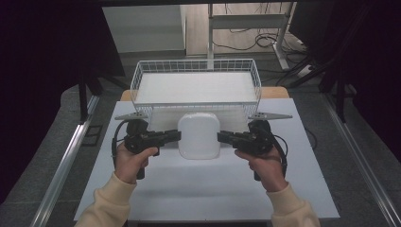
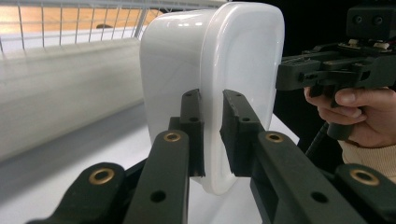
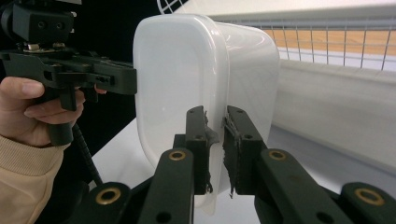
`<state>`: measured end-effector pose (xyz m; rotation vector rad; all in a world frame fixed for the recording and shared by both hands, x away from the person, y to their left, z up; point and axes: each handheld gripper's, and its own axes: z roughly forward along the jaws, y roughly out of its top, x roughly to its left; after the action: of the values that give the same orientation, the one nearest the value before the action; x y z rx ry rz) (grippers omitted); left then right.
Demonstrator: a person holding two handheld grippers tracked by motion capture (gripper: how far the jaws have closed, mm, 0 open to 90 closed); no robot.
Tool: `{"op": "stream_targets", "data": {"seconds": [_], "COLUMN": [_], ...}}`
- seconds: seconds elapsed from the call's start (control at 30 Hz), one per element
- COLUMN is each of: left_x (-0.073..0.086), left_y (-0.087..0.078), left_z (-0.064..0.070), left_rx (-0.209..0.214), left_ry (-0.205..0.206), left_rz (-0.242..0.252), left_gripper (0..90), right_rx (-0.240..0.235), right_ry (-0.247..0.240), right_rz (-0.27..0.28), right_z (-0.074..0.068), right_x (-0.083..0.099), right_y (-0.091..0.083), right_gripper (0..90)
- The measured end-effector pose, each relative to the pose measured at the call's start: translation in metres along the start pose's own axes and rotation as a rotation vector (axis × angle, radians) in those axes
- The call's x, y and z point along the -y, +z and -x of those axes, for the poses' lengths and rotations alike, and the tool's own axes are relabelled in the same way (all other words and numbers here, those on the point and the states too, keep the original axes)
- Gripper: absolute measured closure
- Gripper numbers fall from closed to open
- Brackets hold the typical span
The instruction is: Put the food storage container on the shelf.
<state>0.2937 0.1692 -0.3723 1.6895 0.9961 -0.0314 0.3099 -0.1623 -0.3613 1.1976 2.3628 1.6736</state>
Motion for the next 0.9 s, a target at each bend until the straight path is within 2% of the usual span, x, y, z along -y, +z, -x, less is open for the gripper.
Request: {"op": "stream_targets", "data": {"seconds": [0.27,0.47,0.9], "left_x": [-0.023,-0.043,-0.084], "left_y": [-0.003,-0.007,-0.01], "left_z": [0.008,0.009,-0.002], "left_rx": [-0.003,0.012,0.007], "left_ry": [0.024,0.027,0.027], "left_rz": [0.017,0.024,0.015], "left_gripper": [79.2,79.2,79.1], "right_rx": [-0.011,-0.02,-0.024], "right_ry": [-0.008,-0.014,-0.016], "right_rz": [0.025,0.036,0.023], "right_z": [-0.001,-0.003,0.003], "right_x": [-0.02,-0.04,-0.084], "right_y": [-0.008,-0.014,-0.008], "right_gripper": [80.5,80.7,80.8]}}
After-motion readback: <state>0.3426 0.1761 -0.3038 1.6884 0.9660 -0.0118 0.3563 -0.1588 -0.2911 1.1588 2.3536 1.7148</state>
